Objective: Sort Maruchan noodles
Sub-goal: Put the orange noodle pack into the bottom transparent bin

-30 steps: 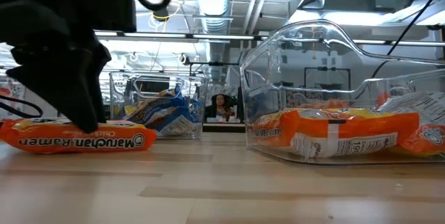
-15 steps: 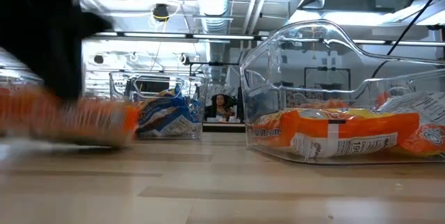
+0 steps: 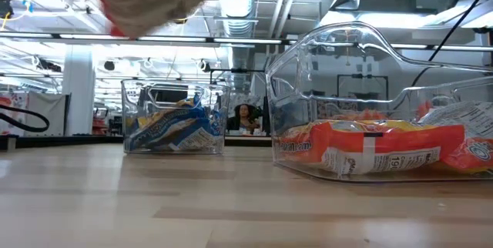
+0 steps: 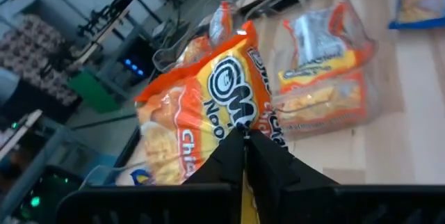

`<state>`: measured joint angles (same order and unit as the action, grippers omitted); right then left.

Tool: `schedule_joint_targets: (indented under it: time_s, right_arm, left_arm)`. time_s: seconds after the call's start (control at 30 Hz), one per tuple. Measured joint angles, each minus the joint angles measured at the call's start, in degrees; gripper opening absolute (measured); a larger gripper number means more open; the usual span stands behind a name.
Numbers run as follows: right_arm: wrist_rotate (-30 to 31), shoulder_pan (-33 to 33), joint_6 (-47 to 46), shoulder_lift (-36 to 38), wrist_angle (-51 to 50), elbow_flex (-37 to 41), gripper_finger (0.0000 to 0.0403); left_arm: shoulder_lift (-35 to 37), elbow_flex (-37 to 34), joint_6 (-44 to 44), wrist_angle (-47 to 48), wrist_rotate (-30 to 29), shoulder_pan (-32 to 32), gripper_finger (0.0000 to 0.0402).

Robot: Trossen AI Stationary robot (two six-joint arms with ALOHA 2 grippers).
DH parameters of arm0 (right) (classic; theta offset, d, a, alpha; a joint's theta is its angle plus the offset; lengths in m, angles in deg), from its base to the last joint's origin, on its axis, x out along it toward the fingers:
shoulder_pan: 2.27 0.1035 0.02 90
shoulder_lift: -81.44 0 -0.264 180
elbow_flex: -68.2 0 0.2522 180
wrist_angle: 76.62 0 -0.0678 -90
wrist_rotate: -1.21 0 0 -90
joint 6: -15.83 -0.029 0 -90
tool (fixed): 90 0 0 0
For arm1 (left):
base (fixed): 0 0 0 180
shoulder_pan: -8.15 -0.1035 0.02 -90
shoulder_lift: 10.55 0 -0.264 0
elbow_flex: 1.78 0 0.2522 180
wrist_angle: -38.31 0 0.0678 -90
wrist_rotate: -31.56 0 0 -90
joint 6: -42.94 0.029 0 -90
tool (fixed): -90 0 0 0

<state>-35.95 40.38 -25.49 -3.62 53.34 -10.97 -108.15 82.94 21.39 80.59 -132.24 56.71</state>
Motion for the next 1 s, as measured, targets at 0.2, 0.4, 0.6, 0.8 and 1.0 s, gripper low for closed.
schedule_joint_targets:
  time_s: [0.2, 0.4, 0.6, 0.8, 1.0]
  right_arm:
    - [1.41, 0.0, 2.5, 0.0, 2.22, 0.0, 0.0244]
    - [1.39, 0.0, 4.33, 0.0, 3.99, 0.0, 0.0244]
    - [1.39, 0.02, 4.49, 0.0, 3.95, 0.0, 0.0244]
    - [1.37, 0.02, 5.4, 0.0, 4.03, 0.0, 0.0244]
    - [1.35, 0.02, 5.4, 0.0, 4.19, 0.0, 0.0244]
  left_arm:
    - [-0.08, -4.76, 5.91, -12.43, 2.01, -4.16, 0.0]
    - [-0.13, -13.53, 30.55, -49.68, 22.28, -11.18, 0.0]
    - [-0.02, -14.45, 40.61, -61.62, 31.84, -17.56, 0.0]
    - [-0.03, -14.45, 35.75, -62.17, 49.59, -24.93, 0.0]
    - [-0.04, -14.45, 34.31, -62.47, 57.11, -28.04, 0.0007]
